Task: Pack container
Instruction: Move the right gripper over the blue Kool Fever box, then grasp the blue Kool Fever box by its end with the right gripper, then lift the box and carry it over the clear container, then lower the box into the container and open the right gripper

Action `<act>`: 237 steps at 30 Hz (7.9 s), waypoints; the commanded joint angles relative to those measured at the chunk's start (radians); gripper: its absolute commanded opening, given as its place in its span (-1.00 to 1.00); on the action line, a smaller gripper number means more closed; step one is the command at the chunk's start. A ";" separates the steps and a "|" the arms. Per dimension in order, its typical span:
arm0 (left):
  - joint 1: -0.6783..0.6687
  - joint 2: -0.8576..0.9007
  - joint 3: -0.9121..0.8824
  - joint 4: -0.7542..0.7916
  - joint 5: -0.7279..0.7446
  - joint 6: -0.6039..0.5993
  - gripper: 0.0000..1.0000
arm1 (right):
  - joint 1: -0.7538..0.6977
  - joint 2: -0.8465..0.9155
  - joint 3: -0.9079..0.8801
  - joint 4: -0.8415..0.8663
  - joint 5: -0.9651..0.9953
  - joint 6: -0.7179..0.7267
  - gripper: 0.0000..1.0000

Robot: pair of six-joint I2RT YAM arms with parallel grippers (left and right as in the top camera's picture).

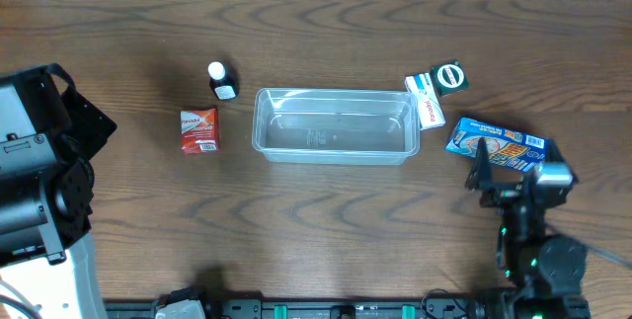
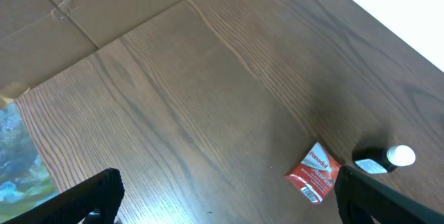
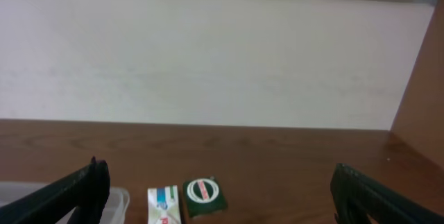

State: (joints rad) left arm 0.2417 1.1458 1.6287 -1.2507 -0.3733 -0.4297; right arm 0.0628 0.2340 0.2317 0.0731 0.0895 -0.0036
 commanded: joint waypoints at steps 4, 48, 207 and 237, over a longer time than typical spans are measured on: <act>0.007 0.004 0.020 -0.002 -0.013 0.006 0.96 | -0.006 0.394 0.337 -0.140 0.027 0.014 0.99; 0.007 0.004 0.020 -0.002 -0.013 0.006 0.96 | -0.148 0.886 0.802 -0.940 -0.184 -0.526 0.98; 0.007 0.004 0.020 -0.002 -0.013 0.006 0.96 | 0.403 1.665 1.416 -1.218 -0.329 -0.859 -0.98; 0.007 0.004 0.020 -0.002 -0.013 0.006 0.96 | 0.430 1.666 1.400 -1.259 -0.430 -0.857 -0.30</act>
State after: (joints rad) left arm 0.2424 1.1465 1.6295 -1.2518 -0.3733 -0.4294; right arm 0.4831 1.8915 1.6295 -1.1843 -0.3202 -0.8555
